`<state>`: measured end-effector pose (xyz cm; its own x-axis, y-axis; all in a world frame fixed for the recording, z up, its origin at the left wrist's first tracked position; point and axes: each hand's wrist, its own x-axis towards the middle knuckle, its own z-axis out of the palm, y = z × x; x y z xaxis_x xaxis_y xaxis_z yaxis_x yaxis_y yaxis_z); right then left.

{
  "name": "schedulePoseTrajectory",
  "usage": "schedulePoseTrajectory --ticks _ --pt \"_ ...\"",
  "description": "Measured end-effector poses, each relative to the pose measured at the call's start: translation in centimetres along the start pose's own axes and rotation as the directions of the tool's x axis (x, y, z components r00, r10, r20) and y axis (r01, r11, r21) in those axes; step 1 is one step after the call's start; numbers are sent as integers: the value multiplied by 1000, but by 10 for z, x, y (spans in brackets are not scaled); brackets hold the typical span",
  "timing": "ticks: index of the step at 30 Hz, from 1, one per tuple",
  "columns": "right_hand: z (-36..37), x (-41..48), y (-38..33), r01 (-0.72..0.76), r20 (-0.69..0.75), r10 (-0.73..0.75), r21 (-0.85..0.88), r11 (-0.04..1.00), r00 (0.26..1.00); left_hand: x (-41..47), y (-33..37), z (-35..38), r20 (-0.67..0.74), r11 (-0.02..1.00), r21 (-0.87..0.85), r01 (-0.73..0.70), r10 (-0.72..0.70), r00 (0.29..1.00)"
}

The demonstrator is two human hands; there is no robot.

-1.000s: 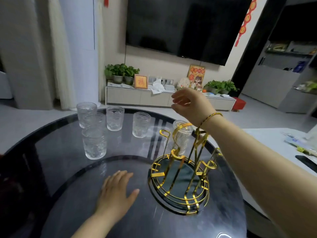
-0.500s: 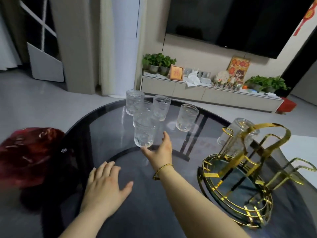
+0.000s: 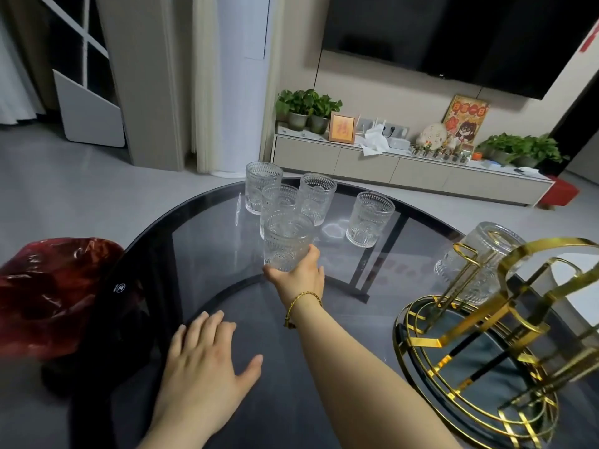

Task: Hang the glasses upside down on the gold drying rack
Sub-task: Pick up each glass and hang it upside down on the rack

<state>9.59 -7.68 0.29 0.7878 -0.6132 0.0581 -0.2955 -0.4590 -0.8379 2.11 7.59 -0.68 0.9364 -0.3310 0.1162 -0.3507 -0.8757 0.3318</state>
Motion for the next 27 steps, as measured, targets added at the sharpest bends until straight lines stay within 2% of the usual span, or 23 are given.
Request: schedulePoseTrajectory --ticks 4,8,10,13,16,19,21,25,27 --pt "-10 -14 -2 43 12 -45 149 988 999 4 -5 7 -38 1000 -14 -6 5 999" --pt "-41 -41 -14 146 -33 -142 289 946 989 1 -4 3 9 1000 11 -9 9 1000" --pt "-65 -54 -23 221 -71 -209 297 929 975 2 -4 0 30 1000 3 2 -2 1000" --pt "-112 -74 -39 317 -103 -300 259 912 948 4 8 -6 25 988 -144 46 -43 999" --pt "-161 -95 -50 373 -108 -359 169 912 927 -2 53 -1 -14 969 -213 -124 124 992" --pt "-213 -118 -56 440 -147 -431 34 897 890 -18 107 12 -30 893 -280 -352 358 933" --pt "-250 -131 -61 450 -154 -455 -69 891 877 -30 130 23 -12 838 -299 -456 475 880" --pt "-332 -144 -67 390 -153 -439 -268 881 885 -41 149 45 124 808 -285 -517 565 816" --pt "-366 -142 -69 333 -186 -428 -389 859 885 -43 154 53 160 823 -247 -511 555 816"
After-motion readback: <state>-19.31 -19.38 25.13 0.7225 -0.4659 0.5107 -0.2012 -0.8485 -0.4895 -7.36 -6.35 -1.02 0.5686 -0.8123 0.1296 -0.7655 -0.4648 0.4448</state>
